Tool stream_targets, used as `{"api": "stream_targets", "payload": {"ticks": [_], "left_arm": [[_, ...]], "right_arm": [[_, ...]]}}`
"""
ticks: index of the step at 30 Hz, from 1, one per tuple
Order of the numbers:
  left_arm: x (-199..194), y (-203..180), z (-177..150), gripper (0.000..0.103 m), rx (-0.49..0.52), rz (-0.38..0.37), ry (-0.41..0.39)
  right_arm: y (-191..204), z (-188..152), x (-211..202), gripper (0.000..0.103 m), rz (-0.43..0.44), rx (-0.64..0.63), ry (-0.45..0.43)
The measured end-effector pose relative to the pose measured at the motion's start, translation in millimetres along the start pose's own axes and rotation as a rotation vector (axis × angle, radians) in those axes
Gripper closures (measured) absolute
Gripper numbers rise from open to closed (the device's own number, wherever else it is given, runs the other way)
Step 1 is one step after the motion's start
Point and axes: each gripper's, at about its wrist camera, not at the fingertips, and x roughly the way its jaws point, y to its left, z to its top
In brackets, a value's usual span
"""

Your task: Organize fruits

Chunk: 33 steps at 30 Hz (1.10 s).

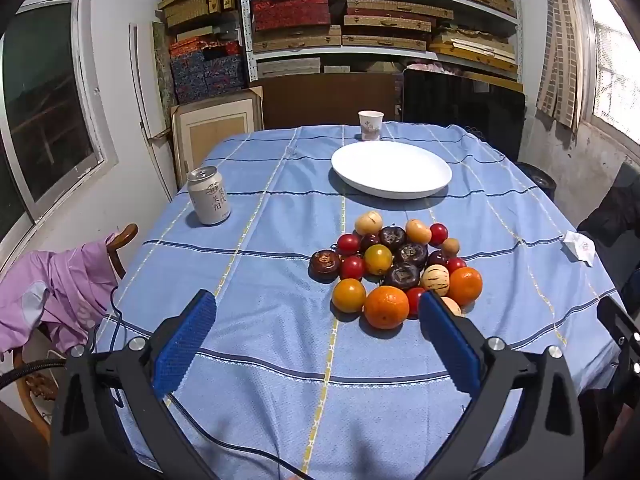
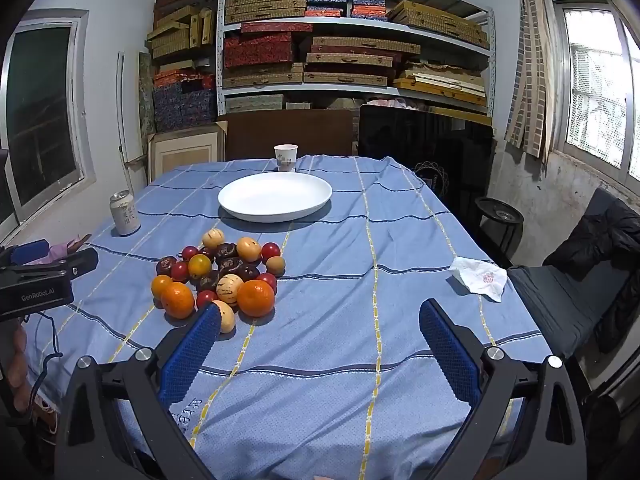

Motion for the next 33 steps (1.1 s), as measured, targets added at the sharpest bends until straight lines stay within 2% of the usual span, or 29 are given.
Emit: {"api": "stream_targets", "payload": {"ticks": [22,33], "left_arm": [[0.0,-0.6,-0.3,0.004,0.002,0.004,-0.007],[-4.8,3.9,1.1,0.004,0.003,0.005,-0.007]], "right_arm": [[-7.3,3.3,-3.1,0.003,0.002,0.006,0.004],[-7.4,5.0,-0.9,0.003,-0.028,0.028,-0.01]]}}
